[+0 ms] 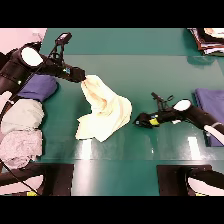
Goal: Fold the shirts.
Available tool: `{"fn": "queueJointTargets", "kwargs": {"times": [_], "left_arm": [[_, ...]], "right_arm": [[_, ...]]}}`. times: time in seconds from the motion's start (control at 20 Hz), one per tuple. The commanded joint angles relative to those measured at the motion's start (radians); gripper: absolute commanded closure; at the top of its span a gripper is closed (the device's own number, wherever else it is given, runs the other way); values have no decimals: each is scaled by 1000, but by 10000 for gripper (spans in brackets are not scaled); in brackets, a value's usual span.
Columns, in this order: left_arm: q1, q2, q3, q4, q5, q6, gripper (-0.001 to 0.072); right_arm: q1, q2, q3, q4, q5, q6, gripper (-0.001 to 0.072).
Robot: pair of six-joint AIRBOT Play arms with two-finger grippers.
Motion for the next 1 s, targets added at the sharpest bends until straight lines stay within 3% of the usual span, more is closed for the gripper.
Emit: {"fn": "queueJointTargets", "kwargs": {"times": [0.0, 0.05, 0.1, 0.15, 0.25, 0.45, 0.6, 0.95], "left_arm": [[0, 1, 2, 2, -10, -2, 679], [0, 1, 2, 3, -13, -1, 680], [0, 1, 2, 3, -17, -1, 680], [0, 1, 2, 3, -21, -1, 680], [0, 1, 2, 3, -36, -1, 680], [1, 53, 19, 103, -57, -2, 680], [1, 147, 114, 193, -64, -1, 680], [0, 372, 398, 117, -73, -1, 680]], "right_arm": [[66, -130, 85, 48, -74, -24, 304], [73, -160, 118, 48, -74, -24, 305], [73, -185, 145, 44, -74, -24, 372], [73, -208, 169, 40, -72, -24, 504], [69, -231, 200, 37, -82, -24, 696], [-20, -166, 303, -99, -3, -19, 699], [-159, -22, 459, -293, 87, 57, 699], [-373, 274, 832, -381, 155, 43, 699]]}}
